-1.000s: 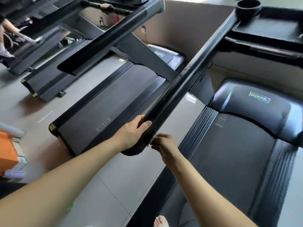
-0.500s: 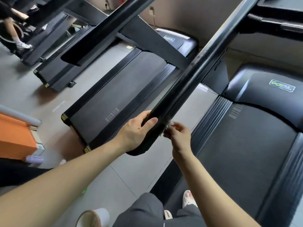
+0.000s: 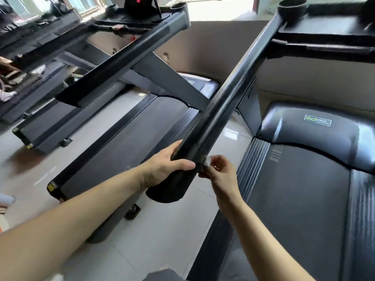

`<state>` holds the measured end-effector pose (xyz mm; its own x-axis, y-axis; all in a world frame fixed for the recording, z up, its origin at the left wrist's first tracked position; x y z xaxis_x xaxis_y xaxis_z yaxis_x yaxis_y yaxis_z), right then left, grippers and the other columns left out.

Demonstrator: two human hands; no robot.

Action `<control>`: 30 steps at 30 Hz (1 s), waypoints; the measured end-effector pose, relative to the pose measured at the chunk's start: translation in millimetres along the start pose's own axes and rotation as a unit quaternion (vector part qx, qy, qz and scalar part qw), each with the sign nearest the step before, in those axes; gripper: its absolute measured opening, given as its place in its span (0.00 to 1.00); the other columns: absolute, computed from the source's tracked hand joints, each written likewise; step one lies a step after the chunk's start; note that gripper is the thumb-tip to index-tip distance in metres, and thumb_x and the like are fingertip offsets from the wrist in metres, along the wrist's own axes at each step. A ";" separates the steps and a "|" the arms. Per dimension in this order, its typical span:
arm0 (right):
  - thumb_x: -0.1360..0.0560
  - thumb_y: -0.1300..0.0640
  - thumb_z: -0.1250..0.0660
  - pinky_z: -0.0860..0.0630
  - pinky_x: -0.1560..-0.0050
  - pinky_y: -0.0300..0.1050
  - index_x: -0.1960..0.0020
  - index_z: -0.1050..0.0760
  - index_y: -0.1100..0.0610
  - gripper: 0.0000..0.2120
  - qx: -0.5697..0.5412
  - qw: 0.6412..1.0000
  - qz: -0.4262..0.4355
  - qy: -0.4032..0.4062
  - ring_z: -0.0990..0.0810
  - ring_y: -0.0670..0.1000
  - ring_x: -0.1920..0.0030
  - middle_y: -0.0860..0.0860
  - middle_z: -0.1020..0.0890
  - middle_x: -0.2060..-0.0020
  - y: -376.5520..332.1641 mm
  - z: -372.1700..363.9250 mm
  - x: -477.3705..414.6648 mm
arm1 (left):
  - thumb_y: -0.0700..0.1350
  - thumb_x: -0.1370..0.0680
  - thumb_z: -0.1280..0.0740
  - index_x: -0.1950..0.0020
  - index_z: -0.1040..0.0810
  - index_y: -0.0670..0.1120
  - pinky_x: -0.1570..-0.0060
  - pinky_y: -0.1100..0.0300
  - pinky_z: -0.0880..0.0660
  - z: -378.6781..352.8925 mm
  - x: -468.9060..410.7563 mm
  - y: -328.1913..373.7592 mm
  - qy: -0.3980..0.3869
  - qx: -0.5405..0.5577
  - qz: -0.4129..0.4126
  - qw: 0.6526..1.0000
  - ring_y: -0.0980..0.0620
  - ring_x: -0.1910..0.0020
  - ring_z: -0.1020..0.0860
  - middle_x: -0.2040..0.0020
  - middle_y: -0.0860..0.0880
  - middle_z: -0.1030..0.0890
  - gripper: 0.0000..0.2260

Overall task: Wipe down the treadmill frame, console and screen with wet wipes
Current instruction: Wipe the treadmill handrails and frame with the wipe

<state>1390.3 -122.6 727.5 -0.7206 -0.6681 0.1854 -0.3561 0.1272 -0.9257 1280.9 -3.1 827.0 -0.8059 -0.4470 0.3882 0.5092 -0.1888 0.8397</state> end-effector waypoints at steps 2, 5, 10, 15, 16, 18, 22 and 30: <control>0.22 0.59 0.27 0.22 0.60 0.47 0.57 0.24 0.58 0.08 -0.017 0.998 0.053 0.027 0.19 0.53 0.62 0.51 0.20 0.64 10.1 -3.8 -3.0 | 0.57 0.36 0.23 0.30 0.26 0.52 0.34 0.42 0.24 0.5 -6.4 -8.7 -0.008 0.029 -0.024 0.999 0.45 0.40 0.18 0.40 0.47 0.16 0.35; 0.26 0.59 0.29 0.25 0.65 0.44 0.56 0.24 0.61 0.06 -0.039 0.987 0.145 0.057 0.23 0.51 0.66 0.53 0.21 0.67 24.2 -13.6 2.5 | 0.57 0.38 0.23 0.36 0.21 0.48 0.35 0.38 0.24 2.6 -17.3 -14.7 -0.021 0.042 -0.071 0.996 0.39 0.43 0.17 0.43 0.42 0.15 0.32; 0.22 0.57 0.28 0.29 0.67 0.44 0.54 0.22 0.66 0.11 -0.042 0.946 0.302 0.113 0.27 0.52 0.68 0.56 0.23 0.67 46.0 -36.9 37.1 | 0.54 0.40 0.23 0.44 0.19 0.33 0.38 0.32 0.24 0.0 -26.8 -22.0 -0.071 0.057 -0.124 0.988 0.29 0.47 0.18 0.47 0.29 0.17 0.32; 0.24 0.53 0.25 0.30 0.67 0.43 0.58 0.19 0.55 0.07 -0.083 0.939 0.284 0.177 0.27 0.51 0.68 0.58 0.24 0.64 50.1 -52.0 49.5 | 0.57 0.39 0.25 0.44 0.18 0.37 0.39 0.35 0.22 -3.8 -9.6 -20.7 -0.075 0.090 -0.107 0.987 0.33 0.48 0.16 0.47 0.34 0.15 0.31; 0.24 0.53 0.25 0.30 0.67 0.44 0.59 0.20 0.52 0.07 -0.088 0.936 0.283 0.187 0.27 0.52 0.67 0.58 0.24 0.64 42.7 -54.5 43.6 | 0.58 0.38 0.26 0.45 0.17 0.39 0.40 0.37 0.21 0.2 -8.6 -19.0 -0.069 0.086 -0.115 0.987 0.35 0.49 0.15 0.49 0.36 0.14 0.30; 0.22 0.54 0.26 0.28 0.67 0.44 0.57 0.21 0.53 0.07 -0.087 0.937 0.272 0.200 0.25 0.54 0.64 0.58 0.22 0.62 28.5 -52.0 23.3 | 0.57 0.32 0.27 0.50 0.13 0.43 0.44 0.46 0.18 1.5 -7.6 -19.3 -0.062 0.094 -0.131 0.985 0.40 0.54 0.14 0.54 0.42 0.13 0.20; 0.22 0.51 0.27 0.26 0.63 0.46 0.54 0.23 0.57 0.10 -0.101 0.936 0.251 0.225 0.24 0.54 0.61 0.58 0.21 0.61 18.5 -48.2 -1.1 | 0.52 0.18 0.36 0.51 0.15 0.43 0.61 0.58 0.18 0.7 -7.7 -23.3 -0.067 0.124 -0.138 0.980 0.47 0.62 0.15 0.57 0.43 0.13 0.15; 0.21 0.60 0.29 0.31 0.70 0.40 0.56 0.25 0.60 0.08 -0.050 0.926 0.327 0.183 0.29 0.49 0.71 0.54 0.25 0.68 48.8 -57.7 57.8 | 0.56 0.18 0.37 0.41 0.19 0.40 0.40 0.43 0.20 -1.3 -16.0 -29.9 -0.055 0.198 -0.108 0.973 0.40 0.54 0.16 0.53 0.40 0.14 0.20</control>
<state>1296.9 -112.7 712.1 -0.9483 -0.1341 -0.2877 0.1869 0.4967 -0.8475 1278.9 8.5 795.2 -0.9202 -0.3332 0.2057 0.1851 0.0927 0.9783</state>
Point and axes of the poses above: each hand's wrist, its own x-axis away from the middle knuckle, its own z-axis out of the back of the hand, y = z × x, the point moved 2 cm from there along -x, towards the middle knuckle
